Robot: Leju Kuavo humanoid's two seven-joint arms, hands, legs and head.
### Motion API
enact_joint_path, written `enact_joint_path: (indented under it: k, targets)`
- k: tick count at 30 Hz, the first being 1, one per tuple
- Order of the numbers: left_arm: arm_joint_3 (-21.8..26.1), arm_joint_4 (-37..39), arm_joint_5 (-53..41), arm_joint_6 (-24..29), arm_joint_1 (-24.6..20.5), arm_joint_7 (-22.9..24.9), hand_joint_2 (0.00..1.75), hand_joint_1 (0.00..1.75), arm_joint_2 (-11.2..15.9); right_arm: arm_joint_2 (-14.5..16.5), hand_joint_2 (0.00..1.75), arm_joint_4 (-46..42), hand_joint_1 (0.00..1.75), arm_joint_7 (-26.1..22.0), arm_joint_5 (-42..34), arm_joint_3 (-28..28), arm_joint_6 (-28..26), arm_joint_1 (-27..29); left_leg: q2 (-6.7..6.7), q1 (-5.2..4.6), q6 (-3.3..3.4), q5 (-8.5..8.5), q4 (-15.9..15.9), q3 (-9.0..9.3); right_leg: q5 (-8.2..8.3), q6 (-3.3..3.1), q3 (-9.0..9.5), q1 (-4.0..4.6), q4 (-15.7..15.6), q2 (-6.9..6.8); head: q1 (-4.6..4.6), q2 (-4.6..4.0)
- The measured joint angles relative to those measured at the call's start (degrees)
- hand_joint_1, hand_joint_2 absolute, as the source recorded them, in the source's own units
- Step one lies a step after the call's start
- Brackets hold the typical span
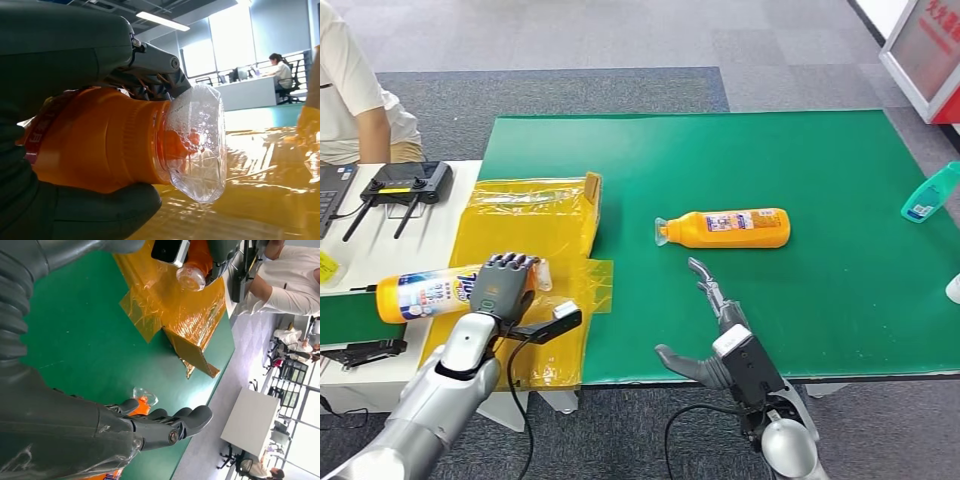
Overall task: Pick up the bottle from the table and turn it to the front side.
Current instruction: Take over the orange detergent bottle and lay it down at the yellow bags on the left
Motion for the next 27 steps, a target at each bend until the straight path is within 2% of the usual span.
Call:
enact_joint_path:
  k: [11, 27]
  targets:
    - [-0.36, -0.04, -0.06, 0.10, -0.18, -1.33, 1.75, 1.75, -1.69, 0.03, 1.75, 0.01, 0.00, 0.00, 0.00, -0.02, 0.19, -0.05, 0.00, 0.00, 0.00, 0.00, 0.00, 0.00, 0.00, 0.00, 0.00, 0.00, 0.00, -0.01, -0.01, 0.00]
    - [-6.69, -0.05, -0.09, 0.43, -0.78, -4.12, 1.75, 1.75, -7.76, 0.20, 1.75, 0.50, 0.00, -0.18, -0.10, -0.02, 0.44, -0.80, 0.00, -0.02, 0.01, -0.01, 0.00, -0.01, 0.01, 0.02, 0.00, -0.03, -0.01, 0.00, 0.00, 0.00]
